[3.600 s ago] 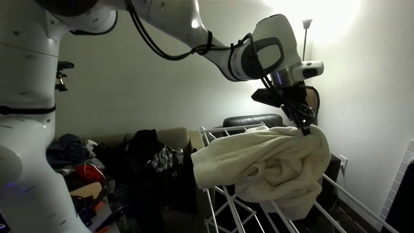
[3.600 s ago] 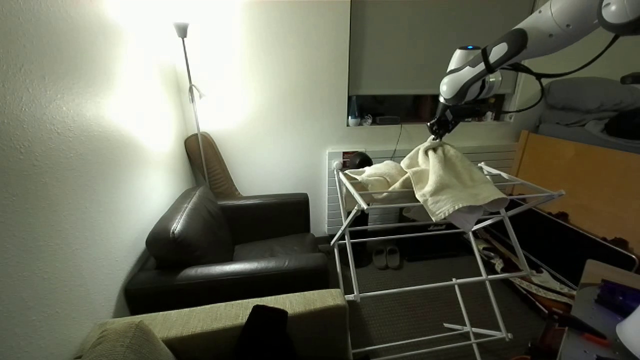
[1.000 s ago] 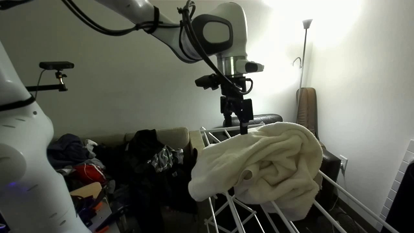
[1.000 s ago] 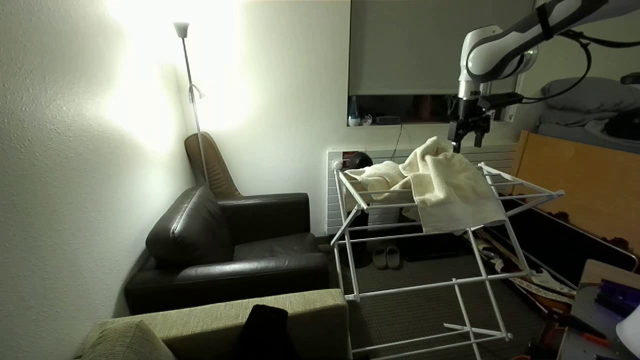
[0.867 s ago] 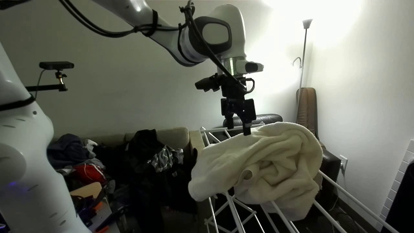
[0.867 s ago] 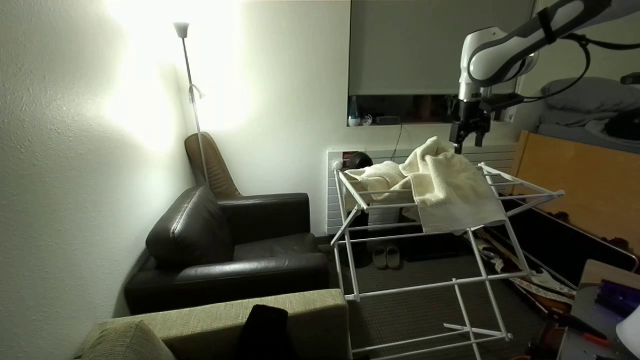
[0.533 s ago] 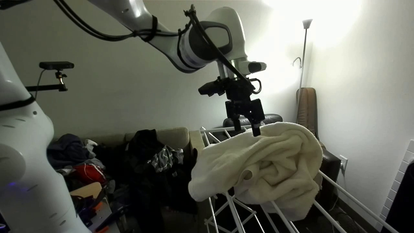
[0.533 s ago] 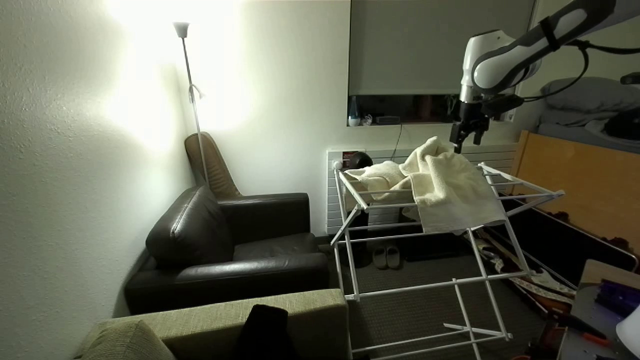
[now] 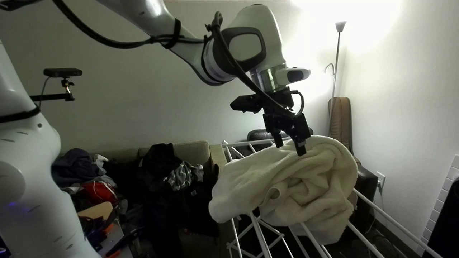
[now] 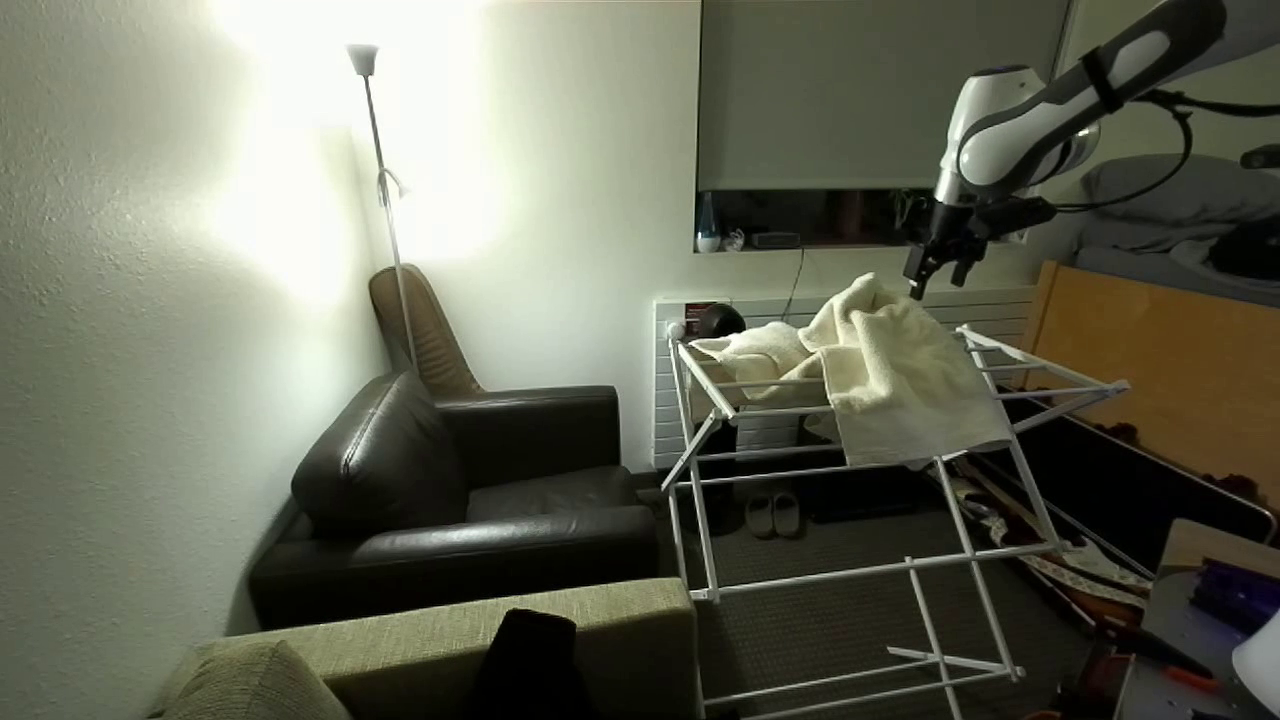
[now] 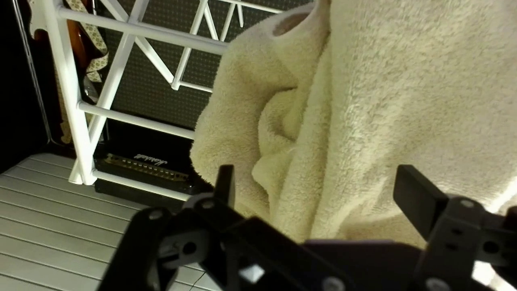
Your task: Take the towel and put it on the couch
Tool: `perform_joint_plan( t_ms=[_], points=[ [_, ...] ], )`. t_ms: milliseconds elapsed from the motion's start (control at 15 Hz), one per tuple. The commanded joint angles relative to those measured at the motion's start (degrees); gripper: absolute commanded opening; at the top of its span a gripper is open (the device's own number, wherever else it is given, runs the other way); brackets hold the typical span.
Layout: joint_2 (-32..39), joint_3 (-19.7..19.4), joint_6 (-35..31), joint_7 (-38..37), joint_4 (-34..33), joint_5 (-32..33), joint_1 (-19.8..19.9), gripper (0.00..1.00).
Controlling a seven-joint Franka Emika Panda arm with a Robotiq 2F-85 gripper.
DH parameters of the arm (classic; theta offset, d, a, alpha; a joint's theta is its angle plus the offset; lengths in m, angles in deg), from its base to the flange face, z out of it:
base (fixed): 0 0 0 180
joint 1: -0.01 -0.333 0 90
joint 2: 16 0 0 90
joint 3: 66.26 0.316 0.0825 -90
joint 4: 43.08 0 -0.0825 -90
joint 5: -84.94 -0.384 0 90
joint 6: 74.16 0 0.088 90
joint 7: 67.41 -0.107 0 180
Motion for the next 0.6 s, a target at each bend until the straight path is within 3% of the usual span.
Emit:
perform_joint_plan(
  t_ms=[0, 533],
  points=[
    [0.9, -0.6, -3.7, 1.2, 1.2, -3.6, 1.1, 1.00],
    [5.0, -1.5, -9.1, 5.2, 4.0, -13.4, 1.3, 1.00]
  ],
)
